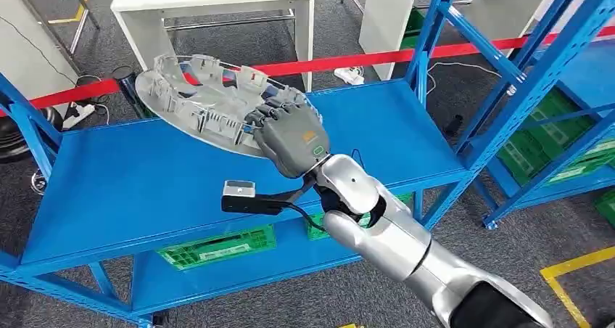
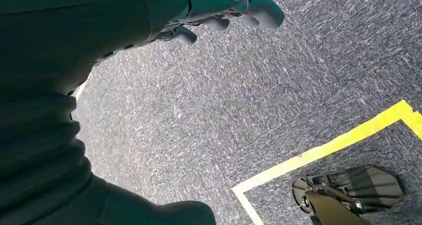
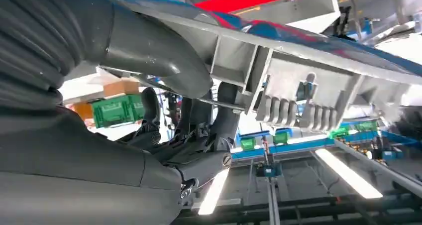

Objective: Take the parts from the cabinet and place them on the table.

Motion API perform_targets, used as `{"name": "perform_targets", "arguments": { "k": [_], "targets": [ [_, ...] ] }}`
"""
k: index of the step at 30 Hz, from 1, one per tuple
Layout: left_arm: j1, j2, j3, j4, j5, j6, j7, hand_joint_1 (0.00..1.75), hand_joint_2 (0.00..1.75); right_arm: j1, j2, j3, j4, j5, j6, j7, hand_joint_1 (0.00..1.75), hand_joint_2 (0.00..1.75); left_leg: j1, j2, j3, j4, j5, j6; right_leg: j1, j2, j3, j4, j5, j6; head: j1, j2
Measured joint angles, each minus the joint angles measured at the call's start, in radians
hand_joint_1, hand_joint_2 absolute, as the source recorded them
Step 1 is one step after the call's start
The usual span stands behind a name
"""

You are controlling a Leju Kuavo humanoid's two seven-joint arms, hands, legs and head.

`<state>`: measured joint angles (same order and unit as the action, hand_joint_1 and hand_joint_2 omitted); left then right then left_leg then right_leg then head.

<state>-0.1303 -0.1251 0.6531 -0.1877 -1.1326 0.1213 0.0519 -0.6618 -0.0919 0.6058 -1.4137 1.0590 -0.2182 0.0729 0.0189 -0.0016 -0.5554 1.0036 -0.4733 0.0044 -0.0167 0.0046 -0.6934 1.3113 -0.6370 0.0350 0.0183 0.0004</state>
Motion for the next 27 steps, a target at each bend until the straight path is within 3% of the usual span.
{"name": "perform_targets", "arguments": {
  "k": [1,2,4,5,6,10,11,12,14,15,16,17,18,20,21,23,25,26,27],
  "targets": [
    [0.000,0.000,0.000,0.000,0.000,0.000,0.000,0.00,1.75,0.000,-0.001,0.002,0.000,0.000,0.000,0.001,1.75,1.75,0.001,0.000,-0.001,0.002,0.000,0.000,-0.002,0.000,-0.014,0.019,0.012,0.001,0.000,0.000],
    [0.000,0.000,0.000,0.000,-0.002,0.000,-0.001,0.00,1.75,0.000,-0.002,0.003,0.000,0.000,0.000,0.001,1.75,1.75,0.003,0.000,-0.002,0.005,-0.002,-0.002,-0.004,0.000,-0.004,-0.013,0.049,0.002,0.000,0.000],
    [-0.001,-0.002,0.000,0.000,-0.006,0.000,-0.003,0.00,1.75,-0.001,-0.004,0.006,0.000,0.001,0.000,-0.001,1.75,1.75,0.009,-0.002,-0.002,0.016,-0.008,-0.012,-0.009,-0.001,0.067,-0.169,0.145,0.004,0.000,0.000],
    [-0.001,-0.002,0.000,0.000,-0.006,-0.001,-0.005,0.00,1.75,-0.001,-0.005,0.007,0.000,0.002,0.000,-0.002,1.75,1.75,0.009,-0.003,-0.008,0.025,-0.014,-0.021,-0.011,-0.002,0.103,-0.253,0.159,0.006,0.001,0.000],
    [-0.004,-0.001,0.000,0.000,-0.006,0.000,-0.005,0.00,1.75,-0.003,-0.006,0.009,0.001,0.003,-0.001,-0.003,1.75,1.75,0.006,-0.006,-0.019,0.031,-0.013,-0.029,0.000,0.002,0.110,-0.256,0.148,-0.002,0.003,0.000],
    [-0.005,-0.002,0.000,0.000,-0.007,-0.001,-0.006,0.00,1.75,-0.003,-0.007,0.013,0.002,0.004,-0.002,-0.007,1.75,1.75,0.008,-0.009,-0.028,0.028,0.002,-0.055,0.001,0.002,0.088,-0.260,0.158,-0.038,0.000,0.000],
    [-0.006,-0.002,0.000,0.000,-0.007,-0.001,-0.008,0.00,1.75,-0.003,-0.007,0.013,0.002,0.004,-0.002,-0.008,1.75,1.75,0.011,-0.008,-0.037,0.037,-0.013,-0.058,-0.003,-0.002,0.087,-0.265,0.164,-0.048,0.000,0.000],
    [-0.006,-0.002,0.000,0.000,-0.007,-0.001,-0.008,0.00,1.75,-0.003,-0.007,0.014,0.002,0.005,-0.002,-0.008,1.75,1.75,0.010,-0.004,-0.049,0.072,-0.051,-0.060,-0.003,-0.003,0.083,-0.267,0.169,-0.055,-0.002,0.000],
    [-0.007,-0.003,0.000,0.000,-0.007,-0.001,-0.011,0.00,1.75,-0.004,-0.007,0.014,0.002,0.005,-0.002,-0.009,1.75,1.75,0.010,-0.004,-0.102,0.218,-0.141,-0.064,0.000,-0.005,0.070,-0.267,0.178,-0.065,-0.003,0.000],
    [-0.007,-0.004,0.000,0.000,-0.006,-0.001,-0.013,0.00,1.75,-0.004,-0.007,0.015,0.004,0.006,-0.003,-0.010,1.75,1.75,0.010,-0.004,-0.126,0.290,-0.171,-0.066,0.003,-0.006,0.062,-0.266,0.184,-0.067,-0.002,0.000],
    [-0.007,-0.004,0.000,0.000,-0.006,-0.001,-0.013,0.00,1.75,-0.004,-0.007,0.015,0.006,0.006,-0.003,-0.010,1.75,1.75,0.010,-0.004,-0.131,0.318,-0.174,-0.065,0.005,-0.006,0.055,-0.266,0.190,-0.068,-0.003,0.000],
    [-0.007,-0.004,0.000,0.000,-0.006,-0.001,-0.013,0.00,1.75,-0.003,-0.007,0.016,0.007,0.006,-0.003,-0.010,1.75,1.75,0.009,-0.004,-0.114,0.301,-0.156,-0.063,0.006,-0.006,0.047,-0.266,0.197,-0.067,-0.002,0.000],
    [-0.008,-0.004,0.000,0.000,-0.006,-0.001,-0.013,0.00,1.75,-0.003,-0.007,0.016,0.008,0.006,-0.003,-0.010,1.75,1.75,0.009,-0.004,-0.080,0.248,-0.124,-0.061,0.007,-0.006,0.040,-0.266,0.203,-0.065,-0.003,0.000],
    [-0.012,-0.004,0.000,-0.001,-0.008,-0.001,-0.012,0.00,1.75,-0.004,-0.007,0.016,0.008,0.006,-0.002,-0.007,1.75,1.75,0.007,-0.004,0.030,0.071,-0.058,-0.051,0.007,-0.005,0.030,-0.264,0.215,-0.058,-0.003,0.000],
    [-0.016,-0.004,0.000,-0.002,-0.009,-0.001,-0.011,0.00,1.75,-0.004,-0.007,0.016,0.008,0.006,-0.002,-0.007,1.75,1.75,0.005,-0.004,0.055,0.020,-0.082,-0.049,0.009,-0.005,0.026,-0.264,0.220,-0.051,-0.002,0.000],
    [-0.016,-0.007,0.000,-0.001,-0.010,-0.001,-0.009,0.00,1.75,-0.006,-0.006,0.016,0.011,0.008,0.002,-0.006,1.75,1.75,-0.003,-0.007,0.040,0.020,-0.066,-0.045,0.008,-0.006,0.023,-0.266,0.234,-0.038,-0.003,0.000],
    [-0.015,-0.009,0.000,-0.001,-0.009,-0.001,-0.005,0.00,1.75,-0.008,-0.006,0.016,0.011,0.009,0.006,-0.006,1.75,1.75,-0.004,-0.006,0.029,0.021,-0.053,-0.029,0.009,-0.005,0.022,-0.276,0.251,-0.023,-0.003,0.000],
    [-0.016,-0.012,0.000,-0.001,-0.009,-0.001,-0.005,0.00,1.75,-0.010,-0.006,0.016,0.015,0.009,0.009,-0.005,1.75,1.75,0.004,-0.001,0.031,0.016,-0.038,-0.019,0.005,-0.004,0.015,-0.269,0.240,-0.018,-0.003,0.000],
    [-0.017,-0.011,0.000,-0.002,-0.009,-0.001,-0.005,0.00,1.75,-0.013,-0.006,0.016,0.016,0.009,0.013,-0.005,1.75,1.75,0.002,-0.002,0.017,0.015,-0.028,-0.010,0.006,-0.004,0.000,-0.244,0.196,-0.016,-0.001,0.000]
  ]
}}
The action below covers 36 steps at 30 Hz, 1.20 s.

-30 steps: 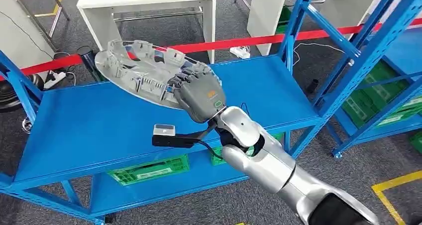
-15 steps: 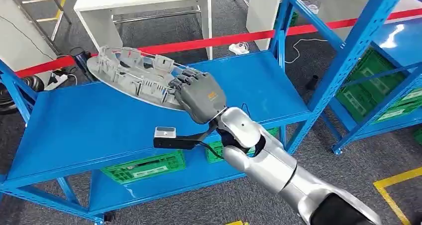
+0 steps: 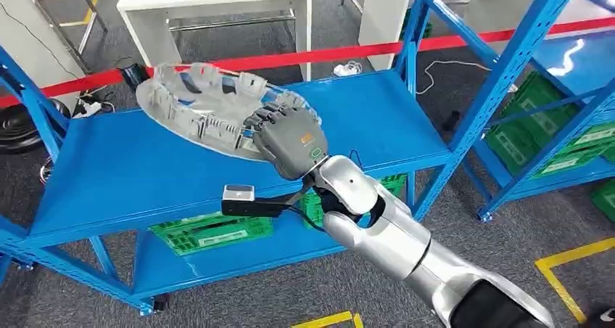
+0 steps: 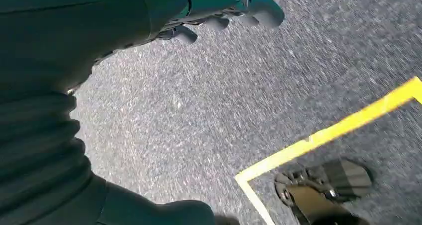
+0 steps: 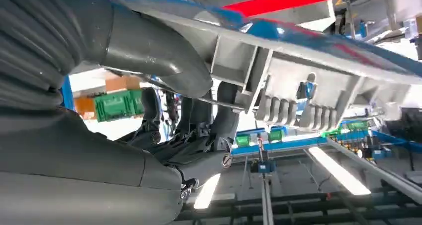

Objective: Take the parts from the cabinet and place them on the table.

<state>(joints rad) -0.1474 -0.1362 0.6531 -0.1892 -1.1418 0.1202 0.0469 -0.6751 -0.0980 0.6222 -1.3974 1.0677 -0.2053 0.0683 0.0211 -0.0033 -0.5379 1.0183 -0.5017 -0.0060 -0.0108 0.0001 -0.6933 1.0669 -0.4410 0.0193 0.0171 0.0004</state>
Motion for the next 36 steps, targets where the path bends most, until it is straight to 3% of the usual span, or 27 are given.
{"name": "perform_targets", "arguments": {
  "k": [2,3,4,6,8,9,10,12,13,14,15,16,18,19,20,21,23,25,26,27,29,30,31,33,34,35,36],
  "targets": [
    [-0.003,0.000,0.000,-0.002,0.000,-0.002,-0.002,0.00,1.75,-0.009,0.000,0.000,0.005,0.000,0.011,0.000,1.75,1.75,-0.001,0.002,-0.027,0.001,0.020,0.007,-0.002,0.001,-0.040,0.134,-0.115,0.003,0.001,0.000],
    [-0.003,-0.001,0.000,-0.002,0.000,-0.003,-0.002,0.00,1.75,-0.011,0.000,0.001,0.010,0.000,0.019,0.002,1.75,1.75,-0.002,0.002,-0.039,0.003,0.030,0.008,-0.001,0.001,-0.059,0.213,-0.153,0.005,0.000,0.000],
    [-0.003,-0.002,0.000,-0.002,0.000,-0.005,-0.003,0.00,1.75,-0.011,0.001,0.002,0.013,-0.001,0.023,0.002,1.75,1.75,-0.003,0.002,-0.053,0.006,0.039,0.008,-0.001,0.001,-0.067,0.268,-0.162,0.006,0.000,0.000],
    [-0.003,-0.003,0.000,-0.002,0.000,-0.005,-0.003,0.00,1.75,-0.012,0.002,0.005,0.018,-0.002,0.028,0.002,1.75,1.75,-0.002,0.001,-0.080,0.013,0.053,0.006,-0.001,0.001,-0.024,0.245,-0.116,0.003,0.001,0.000],
    [-0.003,-0.005,0.000,-0.002,0.000,-0.005,-0.005,0.00,1.75,-0.016,0.003,0.007,0.020,-0.002,0.030,0.003,1.75,1.75,-0.002,0.000,-0.099,0.020,0.065,0.000,0.000,0.001,0.087,0.092,-0.062,-0.006,0.001,0.000],
    [-0.004,-0.006,0.000,-0.002,0.000,-0.005,-0.005,0.00,1.75,-0.021,0.004,0.008,0.020,-0.002,0.030,0.003,1.75,1.75,-0.002,-0.001,-0.108,0.025,0.070,-0.005,0.003,0.000,0.142,0.005,-0.088,-0.015,0.000,0.000],
    [-0.005,-0.008,0.000,-0.002,0.000,-0.005,-0.006,0.00,1.75,-0.024,0.007,0.008,0.020,-0.001,0.030,0.003,1.75,1.75,-0.006,-0.001,-0.113,0.028,0.076,-0.013,0.009,0.001,0.159,-0.031,-0.096,-0.017,-0.001,0.000],
    [-0.006,-0.008,0.000,-0.002,0.000,-0.006,-0.008,0.00,1.75,-0.028,0.008,0.008,0.023,0.000,0.030,0.004,1.75,1.75,-0.003,-0.001,-0.113,0.022,0.092,-0.027,0.014,0.002,0.150,-0.026,-0.086,-0.022,0.003,0.000],
    [-0.006,-0.010,0.000,-0.002,-0.001,-0.006,-0.008,0.00,1.75,-0.029,0.008,0.009,0.024,0.000,0.030,0.004,1.75,1.75,-0.004,-0.002,-0.115,0.017,0.102,-0.035,0.016,0.002,0.145,-0.027,-0.077,-0.032,0.002,0.000],
    [-0.006,-0.009,0.000,-0.002,-0.002,-0.006,-0.008,0.00,1.75,-0.029,0.009,0.010,0.026,0.000,0.030,0.004,1.75,1.75,-0.001,-0.006,-0.121,0.019,0.102,-0.040,0.003,-0.003,0.137,-0.041,-0.062,-0.040,0.004,0.000],
    [-0.005,-0.007,0.000,-0.002,-0.003,-0.006,-0.008,0.00,1.75,-0.031,0.011,0.010,0.028,0.000,0.031,0.005,1.75,1.75,-0.002,-0.004,-0.135,0.036,0.066,-0.045,0.003,-0.007,0.131,-0.042,-0.049,-0.044,0.000,0.000],
    [-0.006,-0.008,0.000,-0.002,-0.003,-0.006,-0.007,0.00,1.75,-0.032,0.011,0.010,0.028,0.000,0.031,0.005,1.75,1.75,-0.002,-0.004,-0.151,0.083,0.007,-0.049,0.002,-0.007,0.118,-0.043,-0.039,-0.054,-0.003,0.000],
    [-0.008,-0.008,0.000,-0.002,-0.005,-0.006,-0.006,0.00,1.75,-0.032,0.014,0.010,0.030,0.000,0.032,0.005,1.75,1.75,-0.001,-0.002,-0.184,0.222,-0.090,-0.058,0.003,-0.007,0.093,-0.042,-0.018,-0.053,-0.003,0.000],
    [-0.008,-0.008,0.000,-0.002,-0.006,-0.006,-0.005,0.00,1.75,-0.032,0.014,0.010,0.032,0.000,0.032,0.005,1.75,1.75,-0.001,-0.002,-0.195,0.287,-0.110,-0.061,0.003,-0.007,0.079,-0.041,-0.008,-0.052,-0.003,0.000],
    [-0.008,-0.008,0.000,-0.002,-0.006,-0.006,-0.004,0.00,1.75,-0.032,0.014,0.010,0.034,0.000,0.032,0.005,1.75,1.75,-0.001,-0.002,-0.189,0.313,-0.098,-0.063,0.003,-0.008,0.066,-0.040,0.002,-0.050,-0.003,0.000],
    [-0.008,-0.008,0.000,-0.002,-0.006,-0.006,-0.004,0.00,1.75,-0.031,0.014,0.010,0.035,0.000,0.032,0.006,1.75,1.75,-0.001,-0.002,-0.166,0.299,-0.067,-0.063,0.002,-0.008,0.052,-0.038,0.011,-0.049,-0.003,0.000],
    [-0.010,-0.007,0.000,-0.004,-0.006,-0.006,-0.004,0.00,1.75,-0.032,0.014,0.010,0.036,0.000,0.033,0.008,1.75,1.75,0.000,-0.002,-0.068,0.172,-0.004,-0.060,0.001,-0.008,0.027,-0.033,0.029,-0.042,-0.003,0.000],
    [-0.017,-0.008,0.000,-0.005,-0.006,-0.006,-0.005,0.00,1.75,-0.033,0.014,0.010,0.036,0.002,0.034,0.012,1.75,1.75,-0.005,-0.004,0.045,0.013,-0.043,-0.054,0.007,-0.007,0.013,-0.027,0.044,-0.030,-0.004,0.000],
    [-0.018,-0.008,0.000,-0.006,-0.006,-0.006,-0.006,0.00,1.75,-0.032,0.014,0.010,0.036,0.003,0.036,0.012,1.75,1.75,-0.007,-0.009,0.036,0.012,-0.041,-0.037,0.008,-0.007,0.014,-0.031,0.055,-0.023,-0.001,0.000],
    [-0.019,-0.008,0.000,-0.006,-0.006,-0.006,-0.006,0.00,1.75,-0.032,0.015,0.011,0.036,0.003,0.037,0.011,1.75,1.75,-0.007,-0.009,0.025,0.008,-0.038,-0.032,0.006,-0.008,0.013,-0.033,0.065,-0.019,-0.004,0.000],
    [-0.018,-0.008,0.000,-0.006,-0.007,-0.007,-0.005,0.00,1.75,-0.032,0.015,0.011,0.037,0.006,0.037,0.012,1.75,1.75,-0.009,-0.008,0.011,0.006,-0.021,-0.008,0.006,-0.006,0.009,-0.042,0.084,-0.004,-0.004,0.000],
    [-0.019,-0.009,0.000,-0.006,-0.007,-0.007,-0.005,0.00,1.75,-0.033,0.014,0.011,0.038,0.006,0.037,0.012,1.75,1.75,-0.005,0.000,0.009,0.004,-0.007,0.005,0.000,-0.002,-0.003,-0.026,0.050,0.000,-0.004,0.000],
    [-0.021,-0.009,0.000,-0.007,-0.007,-0.007,-0.005,0.00,1.75,-0.033,0.014,0.011,0.039,0.006,0.038,0.012,1.75,1.75,-0.005,-0.001,-0.006,0.004,0.005,0.014,0.001,-0.002,-0.019,0.020,-0.014,0.002,-0.003,0.000],
    [-0.022,-0.009,0.000,-0.008,-0.007,-0.007,-0.005,0.00,1.75,-0.032,0.014,0.011,0.039,0.006,0.038,0.011,1.75,1.75,-0.007,-0.001,-0.037,0.006,0.029,0.018,0.001,-0.001,-0.054,0.162,-0.128,0.006,-0.003,0.000],
    [-0.022,-0.009,0.000,-0.008,-0.009,-0.008,-0.005,0.00,1.75,-0.032,0.014,0.011,0.042,0.006,0.038,0.011,1.75,1.75,-0.009,-0.001,-0.053,0.007,0.041,0.019,0.001,-0.001,-0.067,0.233,-0.155,0.007,-0.003,0.000],
    [-0.022,-0.009,0.000,-0.008,-0.010,-0.009,-0.003,0.00,1.75,-0.031,0.014,0.011,0.044,0.006,0.039,0.010,1.75,1.75,-0.011,0.000,-0.071,0.009,0.053,0.019,0.002,-0.001,-0.067,0.275,-0.149,0.005,-0.003,0.000],
    [-0.022,-0.009,0.000,-0.008,-0.013,-0.010,0.002,0.00,1.75,-0.031,0.014,0.011,0.046,0.005,0.040,0.010,1.75,1.75,-0.013,0.001,-0.090,0.011,0.065,0.019,0.003,-0.001,-0.045,0.273,-0.115,0.000,-0.003,0.000]
  ]
}}
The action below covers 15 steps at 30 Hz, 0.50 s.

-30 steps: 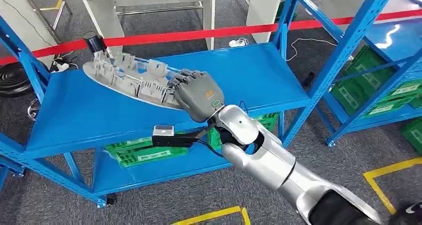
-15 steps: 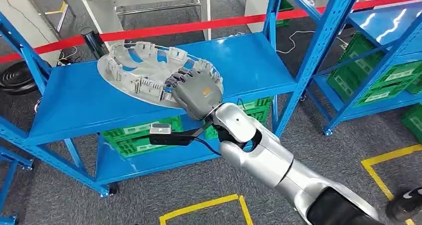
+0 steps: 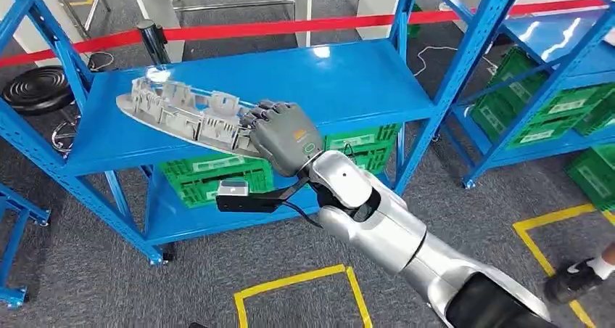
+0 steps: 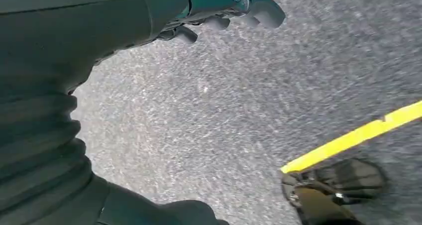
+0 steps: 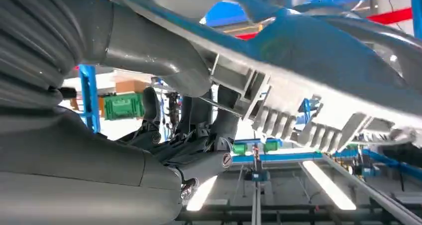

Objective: Take the parts from the cabinet and place them on the table.

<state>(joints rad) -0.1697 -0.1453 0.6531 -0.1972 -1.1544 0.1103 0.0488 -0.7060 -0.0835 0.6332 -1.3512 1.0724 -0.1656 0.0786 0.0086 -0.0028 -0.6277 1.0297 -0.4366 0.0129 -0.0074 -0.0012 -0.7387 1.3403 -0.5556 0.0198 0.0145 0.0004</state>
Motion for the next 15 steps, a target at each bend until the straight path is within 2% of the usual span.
{"name": "perform_targets", "arguments": {
  "k": [1,2,3,4,5,7,8,9,10,12,13,14,15],
  "targets": [
    [-0.001,0.000,0.000,0.000,-0.001,-0.002,0.002,0.00,1.75,0.000,0.000,0.000,0.001,-0.001,0.001,-0.001,1.75,1.75,-0.002,0.000,-0.014,0.002,0.009,0.000,0.002,0.000,0.034,-0.034,0.035,-0.005,0.000,0.000],
    [-0.002,0.000,0.000,0.000,-0.003,-0.004,0.003,0.00,1.75,0.000,0.000,0.000,0.001,-0.001,0.002,-0.001,1.75,1.75,-0.005,0.000,-0.028,0.003,0.020,-0.001,0.007,0.001,0.089,-0.102,0.064,-0.015,0.000,0.000],
    [-0.004,0.000,-0.001,0.000,-0.006,-0.007,0.005,0.00,1.75,0.000,0.000,0.000,0.001,-0.001,0.002,-0.001,1.75,1.75,-0.007,-0.001,-0.038,0.004,0.031,-0.002,0.014,0.001,0.157,-0.191,0.064,-0.029,-0.001,0.000],
    [-0.005,-0.003,-0.002,0.000,-0.008,-0.008,0.005,0.00,1.75,-0.001,0.000,0.000,0.001,-0.001,0.002,0.000,1.75,1.75,-0.011,-0.001,-0.045,0.005,0.039,-0.008,0.020,-0.001,0.215,-0.284,0.019,-0.046,-0.002,0.000],
    [-0.006,-0.001,-0.002,-0.001,-0.009,-0.008,0.008,0.00,1.75,-0.002,0.000,0.000,0.000,-0.001,0.001,0.000,1.75,1.75,-0.007,-0.001,-0.047,0.004,0.049,-0.013,0.020,-0.002,0.236,-0.330,0.006,-0.039,-0.002,0.000],
    [-0.008,0.000,-0.002,-0.001,-0.009,-0.011,0.011,0.00,1.75,-0.001,0.000,0.000,0.001,0.000,0.001,0.002,1.75,1.75,-0.001,0.000,-0.049,-0.009,0.072,-0.027,0.028,0.001,0.223,-0.326,0.023,-0.042,0.004,0.000],
    [-0.007,0.000,-0.002,-0.001,-0.009,-0.012,0.011,0.00,1.75,0.000,0.000,0.000,0.001,0.000,0.001,0.002,1.75,1.75,-0.006,-0.001,-0.051,-0.015,0.083,-0.034,0.023,0.000,0.216,-0.334,0.038,-0.046,0.003,0.000],
    [-0.007,0.005,-0.002,-0.001,-0.009,-0.012,0.011,0.00,1.75,0.000,0.000,0.000,0.001,0.001,0.001,0.002,1.75,1.75,-0.002,-0.002,-0.057,-0.007,0.067,-0.039,0.013,-0.007,0.211,-0.341,0.054,-0.049,0.005,0.000],
    [-0.007,0.005,-0.002,-0.001,-0.009,-0.013,0.012,0.00,1.75,0.000,0.000,0.000,0.001,0.001,0.001,0.003,1.75,1.75,-0.003,-0.002,-0.071,0.022,0.012,-0.044,0.012,-0.007,0.197,-0.341,0.066,-0.058,0.001,0.000],
    [-0.008,0.006,-0.002,-0.001,-0.009,-0.013,0.012,0.00,1.75,0.001,0.000,0.000,0.001,0.001,0.001,0.003,1.75,1.75,0.002,-0.001,-0.103,0.148,-0.105,-0.055,0.010,-0.007,0.170,-0.340,0.089,-0.059,0.000,0.000],
    [-0.009,0.006,-0.002,-0.001,-0.009,-0.013,0.012,0.00,1.75,0.002,0.000,0.000,0.001,0.001,0.001,0.003,1.75,1.75,0.004,-0.001,-0.116,0.227,-0.142,-0.061,0.009,-0.007,0.152,-0.338,0.102,-0.058,-0.001,0.000],
    [-0.009,0.006,-0.002,-0.001,-0.009,-0.013,0.012,0.00,1.75,0.003,0.000,0.000,0.001,0.001,0.001,0.003,1.75,1.75,0.006,-0.001,-0.118,0.281,-0.142,-0.064,0.008,-0.007,0.135,-0.336,0.115,-0.056,-0.001,0.000],
    [-0.009,0.007,-0.002,-0.001,-0.009,-0.013,0.012,0.00,1.75,0.004,0.000,0.000,0.001,0.002,0.001,0.005,1.75,1.75,0.007,-0.001,-0.106,0.296,-0.115,-0.067,0.007,-0.007,0.117,-0.332,0.126,-0.054,-0.001,0.000]
  ]
}}
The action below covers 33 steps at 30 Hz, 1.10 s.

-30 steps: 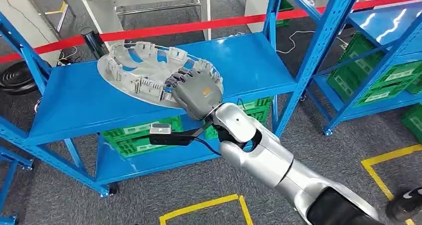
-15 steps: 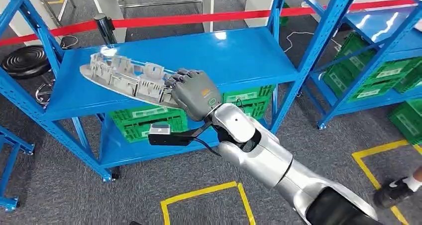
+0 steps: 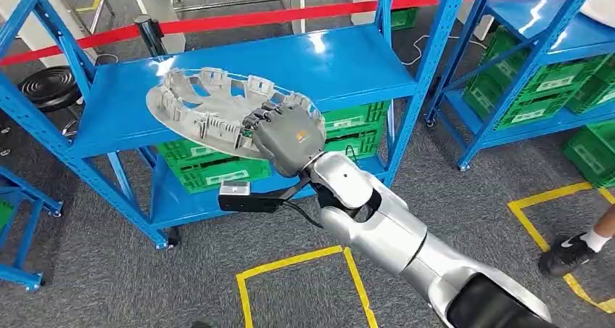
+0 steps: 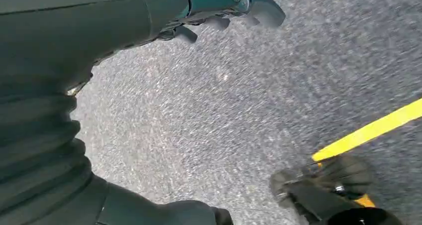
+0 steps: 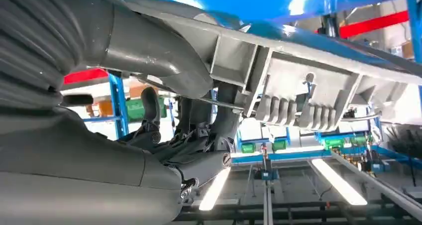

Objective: Take the parts from the cabinet and place them on the table.

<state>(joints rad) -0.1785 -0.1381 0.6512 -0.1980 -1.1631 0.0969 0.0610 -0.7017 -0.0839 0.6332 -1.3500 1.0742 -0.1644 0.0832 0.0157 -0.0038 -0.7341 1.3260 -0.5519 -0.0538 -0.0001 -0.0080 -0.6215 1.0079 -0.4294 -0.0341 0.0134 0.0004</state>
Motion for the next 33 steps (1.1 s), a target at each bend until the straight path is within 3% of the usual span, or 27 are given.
{"name": "perform_targets", "arguments": {
  "k": [2,3,4,5,6,7,9,10,12,13,14,16,17,18,19,20,21,23,24,25,26,28,29,30,31,32,33],
  "targets": [
    [-0.001,0.003,0.000,0.000,0.003,0.000,0.002,0.00,1.75,0.000,0.000,0.000,0.000,0.003,0.001,0.003,1.75,1.75,0.004,0.000,0.073,-0.069,0.076,-0.005,-0.005,0.000,-0.036,0.008,0.021,0.008,0.000,0.000],
    [-0.002,0.005,0.000,0.000,0.011,0.000,0.002,0.00,1.75,0.000,0.000,0.000,0.000,0.005,0.003,0.005,1.75,1.75,0.006,0.000,0.138,-0.150,0.085,-0.008,-0.007,0.000,-0.051,0.015,0.030,0.014,0.000,0.000],
    [-0.006,0.005,0.001,0.000,0.016,0.000,0.002,0.00,1.75,-0.003,0.000,0.000,0.000,0.005,0.007,0.005,1.75,1.75,0.007,-0.001,0.192,-0.238,0.033,-0.010,-0.006,0.000,-0.061,0.019,0.037,0.021,-0.001,0.000],
    [-0.007,0.006,0.001,-0.001,0.022,0.002,0.000,0.00,1.75,-0.007,0.000,0.000,0.000,0.005,0.011,0.005,1.75,1.75,-0.002,-0.005,0.239,-0.311,0.002,0.006,-0.003,0.000,-0.066,0.025,0.045,0.027,0.002,0.000],
    [-0.007,0.006,0.001,0.000,0.024,0.002,-0.002,0.00,1.75,-0.011,0.002,0.000,0.001,0.002,0.014,0.002,1.75,1.75,-0.001,-0.005,0.217,-0.302,0.012,0.017,-0.003,-0.001,-0.067,0.022,0.059,0.032,0.002,0.000],
    [-0.007,0.008,0.002,0.000,0.030,0.003,-0.002,0.00,1.75,-0.015,0.003,0.000,0.003,-0.002,0.016,0.001,1.75,1.75,-0.003,-0.006,0.214,-0.297,0.016,0.024,-0.005,0.000,-0.070,0.016,0.070,0.036,0.000,0.000],
    [-0.001,0.010,0.005,0.000,0.048,0.005,-0.007,0.00,1.75,-0.021,0.005,0.000,0.009,-0.008,0.020,0.002,1.75,1.75,0.001,0.000,0.203,-0.304,0.036,0.050,-0.008,0.000,-0.080,0.016,0.076,0.050,0.001,0.000],
    [-0.001,0.012,0.010,0.000,0.058,0.006,-0.011,0.00,1.75,-0.023,0.005,0.000,0.010,-0.010,0.024,0.003,1.75,1.75,-0.001,0.002,0.193,-0.302,0.048,0.058,-0.009,0.002,-0.089,0.043,0.024,0.054,0.003,0.000],
    [0.001,0.014,0.021,-0.001,0.069,0.006,-0.019,0.00,1.75,-0.026,0.005,0.000,0.012,-0.013,0.027,0.003,1.75,1.75,-0.001,0.001,0.163,-0.301,0.073,0.066,-0.010,0.003,-0.123,0.179,-0.109,0.059,0.002,0.000],
    [0.004,0.015,0.025,-0.001,0.075,0.007,-0.021,0.00,1.75,-0.026,0.005,0.000,0.015,-0.014,0.027,0.003,1.75,1.75,-0.002,0.001,0.147,-0.300,0.085,0.068,-0.009,0.003,-0.137,0.255,-0.151,0.060,0.002,0.000],
    [0.007,0.016,0.029,0.000,0.078,0.008,-0.022,0.00,1.75,-0.025,0.005,0.001,0.018,-0.014,0.027,0.003,1.75,1.75,-0.004,0.001,0.131,-0.298,0.097,0.068,-0.009,0.003,-0.144,0.314,-0.163,0.060,0.002,0.000],
    [0.013,0.018,0.035,-0.001,0.082,0.008,-0.023,0.00,1.75,-0.025,0.006,0.002,0.025,-0.014,0.029,0.003,1.75,1.75,-0.007,0.002,0.095,-0.294,0.122,0.067,-0.006,0.004,-0.110,0.329,-0.105,0.051,0.002,0.000],
    [0.015,0.019,0.035,-0.001,0.082,0.008,-0.023,0.00,1.75,-0.026,0.008,0.002,0.028,-0.014,0.029,0.004,1.75,1.75,-0.009,0.002,0.079,-0.293,0.134,0.066,-0.003,0.005,-0.065,0.282,-0.068,0.044,0.002,0.000],
    [0.016,0.020,0.036,0.000,0.082,0.008,-0.023,0.00,1.75,-0.027,0.009,0.002,0.029,-0.014,0.029,0.005,1.75,1.75,-0.010,0.001,0.065,-0.293,0.146,0.064,0.002,0.005,-0.003,0.206,-0.051,0.033,0.002,0.000],
    [0.016,0.019,0.040,0.000,0.083,0.008,-0.023,0.00,1.75,-0.030,0.011,0.002,0.029,-0.014,0.029,0.006,1.75,1.75,-0.009,0.001,0.058,-0.291,0.156,0.062,0.008,0.006,0.066,0.117,-0.074,0.020,0.002,0.000],
    [0.016,0.019,0.043,-0.001,0.084,0.009,-0.023,0.00,1.75,-0.034,0.016,0.003,0.029,-0.013,0.030,0.006,1.75,1.75,-0.015,0.000,0.051,-0.291,0.164,0.056,0.013,0.005,0.120,0.022,-0.118,0.013,0.002,0.000],
    [0.018,0.019,0.045,-0.001,0.084,0.009,-0.024,0.00,1.75,-0.037,0.016,0.003,0.029,-0.013,0.030,0.008,1.75,1.75,-0.011,0.002,0.051,-0.298,0.177,0.049,0.015,0.005,0.131,0.004,-0.123,0.022,0.001,0.000],
    [0.018,0.021,0.048,0.000,0.084,0.009,-0.026,0.00,1.75,-0.043,0.019,0.003,0.032,-0.013,0.030,0.008,1.75,1.75,-0.007,0.002,0.048,-0.309,0.201,0.037,0.019,0.006,0.114,0.001,-0.107,0.016,0.006,0.000],
    [0.021,0.024,0.050,0.000,0.084,0.009,-0.025,0.00,1.75,-0.043,0.020,0.003,0.035,-0.013,0.030,0.008,1.75,1.75,-0.014,-0.002,0.042,-0.311,0.209,0.028,0.009,0.004,0.104,-0.008,-0.088,0.008,0.004,0.000],
    [0.022,0.026,0.051,0.000,0.084,0.009,-0.026,0.00,1.75,-0.044,0.022,0.003,0.038,-0.013,0.031,0.008,1.75,1.75,-0.008,-0.003,0.032,-0.296,0.174,0.025,0.007,-0.003,0.098,-0.008,-0.076,0.002,0.006,0.000],
    [0.023,0.026,0.051,0.001,0.084,0.009,-0.025,0.00,1.75,-0.045,0.025,0.003,0.039,-0.013,0.031,0.009,1.75,1.75,-0.008,-0.002,0.017,-0.251,0.110,0.021,0.005,-0.003,0.083,-0.008,-0.064,-0.008,0.004,0.000],
    [0.023,0.026,0.051,0.001,0.084,0.009,-0.025,0.00,1.75,-0.045,0.027,0.003,0.040,-0.013,0.032,0.009,1.75,1.75,-0.004,-0.002,-0.015,-0.100,-0.005,0.010,0.005,-0.003,0.050,-0.005,-0.038,-0.009,0.003,0.000],
    [0.022,0.027,0.051,0.001,0.085,0.009,-0.025,0.00,1.75,-0.045,0.027,0.004,0.043,-0.013,0.032,0.009,1.75,1.75,-0.003,-0.001,-0.025,-0.035,-0.028,0.006,0.005,-0.003,0.034,-0.003,-0.027,-0.008,0.002,0.000],
    [0.023,0.028,0.052,0.001,0.085,0.009,-0.023,0.00,1.75,-0.044,0.027,0.004,0.045,-0.013,0.032,0.009,1.75,1.75,-0.002,-0.001,-0.022,0.008,-0.018,0.001,0.005,-0.003,0.015,0.000,-0.013,-0.006,0.002,0.000],
    [0.023,0.028,0.052,0.001,0.086,0.009,-0.022,0.00,1.75,-0.044,0.027,0.004,0.046,-0.013,0.032,0.009,1.75,1.75,-0.001,-0.001,-0.007,0.010,0.009,-0.001,0.004,-0.004,0.000,0.001,-0.004,-0.004,0.002,0.000],
    [0.024,0.029,0.052,0.001,0.087,0.009,-0.022,0.00,1.75,-0.044,0.027,0.004,0.048,-0.013,0.032,0.009,1.75,1.75,0.002,-0.001,0.036,-0.028,0.058,-0.003,0.001,-0.004,-0.022,0.006,0.011,0.000,0.002,0.000],
    [0.023,0.031,0.052,0.001,0.087,0.011,-0.023,0.00,1.75,-0.044,0.027,0.005,0.050,-0.013,0.034,0.009,1.75,1.75,0.004,-0.001,0.091,-0.094,0.086,-0.004,-0.001,-0.004,-0.039,0.011,0.022,0.005,0.002,0.000]
  ]
}}
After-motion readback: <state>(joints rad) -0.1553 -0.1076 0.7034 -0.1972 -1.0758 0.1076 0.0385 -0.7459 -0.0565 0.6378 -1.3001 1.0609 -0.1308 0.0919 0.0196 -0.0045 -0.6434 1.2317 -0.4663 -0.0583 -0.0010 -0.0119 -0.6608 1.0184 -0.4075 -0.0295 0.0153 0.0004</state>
